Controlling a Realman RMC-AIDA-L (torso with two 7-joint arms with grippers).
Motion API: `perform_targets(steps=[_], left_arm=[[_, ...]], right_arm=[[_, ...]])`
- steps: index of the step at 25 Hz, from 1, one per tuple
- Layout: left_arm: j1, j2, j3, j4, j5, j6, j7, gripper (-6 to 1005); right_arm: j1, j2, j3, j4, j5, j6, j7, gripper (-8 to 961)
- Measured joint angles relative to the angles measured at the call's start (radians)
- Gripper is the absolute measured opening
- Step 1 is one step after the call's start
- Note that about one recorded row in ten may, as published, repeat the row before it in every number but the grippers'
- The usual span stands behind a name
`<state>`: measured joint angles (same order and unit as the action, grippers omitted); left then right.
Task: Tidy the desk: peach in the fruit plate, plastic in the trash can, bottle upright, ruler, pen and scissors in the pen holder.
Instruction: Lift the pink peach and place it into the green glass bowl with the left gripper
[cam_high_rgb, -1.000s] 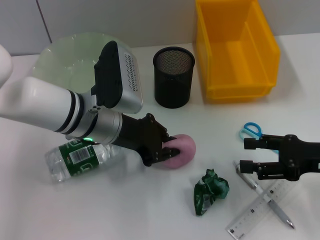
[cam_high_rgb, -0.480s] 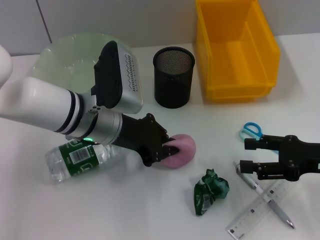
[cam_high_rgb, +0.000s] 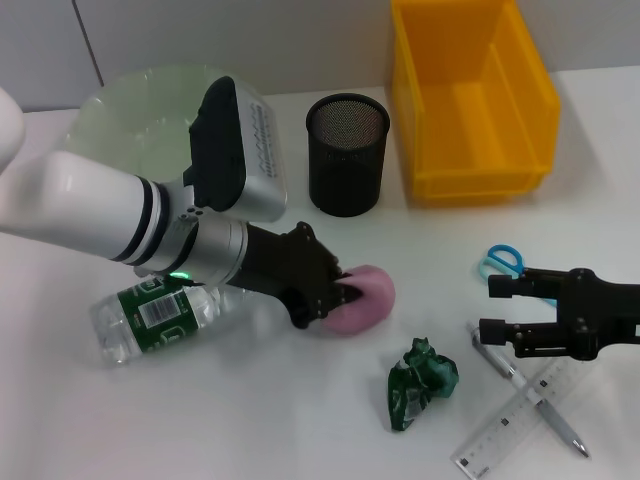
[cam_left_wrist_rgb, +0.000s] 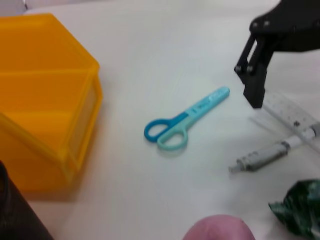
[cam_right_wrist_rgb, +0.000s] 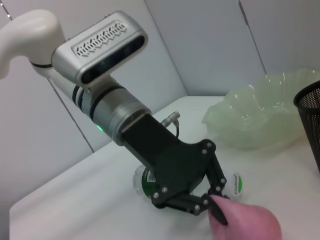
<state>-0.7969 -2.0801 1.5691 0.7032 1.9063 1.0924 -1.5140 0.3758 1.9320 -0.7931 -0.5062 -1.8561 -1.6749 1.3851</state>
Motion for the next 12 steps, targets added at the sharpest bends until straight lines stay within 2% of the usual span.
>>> perform_targets(steps=[6,12], left_arm=[[0.019,0.008,-0.054,0.058,-0.035,0.051,-0.025,47],[0.047,0.009,-0.175,0.117,-0.038,0.111,-0.047,56]], right_arm=[[-0.001,-0.001,0.0,0.0,0.0,0.0,0.0,827],[-0.002,-0.002,0.0,0.0,0.0,0.0,0.0,827]])
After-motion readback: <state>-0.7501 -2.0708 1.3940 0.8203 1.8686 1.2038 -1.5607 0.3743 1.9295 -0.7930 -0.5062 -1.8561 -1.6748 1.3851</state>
